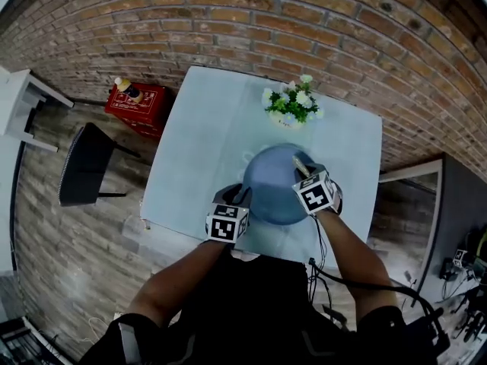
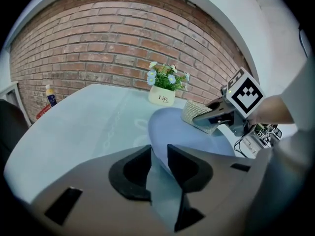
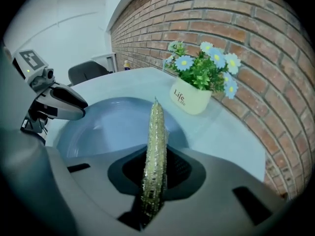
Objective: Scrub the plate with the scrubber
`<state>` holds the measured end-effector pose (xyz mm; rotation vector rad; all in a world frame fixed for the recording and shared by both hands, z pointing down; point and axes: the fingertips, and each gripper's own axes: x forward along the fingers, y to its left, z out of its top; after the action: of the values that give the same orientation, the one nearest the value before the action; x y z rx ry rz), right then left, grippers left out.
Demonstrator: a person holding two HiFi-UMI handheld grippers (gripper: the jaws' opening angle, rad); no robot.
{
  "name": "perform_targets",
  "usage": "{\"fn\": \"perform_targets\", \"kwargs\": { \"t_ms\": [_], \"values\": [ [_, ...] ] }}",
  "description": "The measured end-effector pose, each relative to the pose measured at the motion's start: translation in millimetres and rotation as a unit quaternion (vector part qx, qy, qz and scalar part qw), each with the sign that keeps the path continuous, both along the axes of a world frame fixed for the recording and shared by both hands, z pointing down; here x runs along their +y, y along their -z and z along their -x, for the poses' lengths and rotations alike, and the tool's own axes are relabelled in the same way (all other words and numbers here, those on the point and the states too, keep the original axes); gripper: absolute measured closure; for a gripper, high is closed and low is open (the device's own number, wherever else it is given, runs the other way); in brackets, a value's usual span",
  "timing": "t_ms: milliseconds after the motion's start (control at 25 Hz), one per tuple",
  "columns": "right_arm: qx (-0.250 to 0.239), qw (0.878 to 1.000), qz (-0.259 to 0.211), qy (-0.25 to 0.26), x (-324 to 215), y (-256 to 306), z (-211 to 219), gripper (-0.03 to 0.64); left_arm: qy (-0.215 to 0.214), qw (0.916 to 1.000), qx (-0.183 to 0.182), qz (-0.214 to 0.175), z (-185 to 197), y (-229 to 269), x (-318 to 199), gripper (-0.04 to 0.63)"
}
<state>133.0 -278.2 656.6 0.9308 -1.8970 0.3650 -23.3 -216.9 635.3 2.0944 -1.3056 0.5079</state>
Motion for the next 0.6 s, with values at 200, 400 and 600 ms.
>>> {"fn": "perform_targets", "kwargs": {
  "t_ms": [200, 400, 600],
  "values": [
    [0.001, 0.999, 0.018, 0.029, 1, -8, 15, 0.549, 0.020, 0.9998, 0.004, 0.004, 2, -5, 0, 0.492],
    [0.008, 0.998, 0.043, 0.039, 4, -15, 23, 0.549, 0.019, 0.9998, 0.010, 0.006, 2, -6, 1, 0.495],
    [-0.006, 0.998, 0.054, 0.045, 6, -16, 39, 0.549, 0.004, 0.9998, 0.019, 0.009, 1, -6, 2, 0.495]
  ]
}}
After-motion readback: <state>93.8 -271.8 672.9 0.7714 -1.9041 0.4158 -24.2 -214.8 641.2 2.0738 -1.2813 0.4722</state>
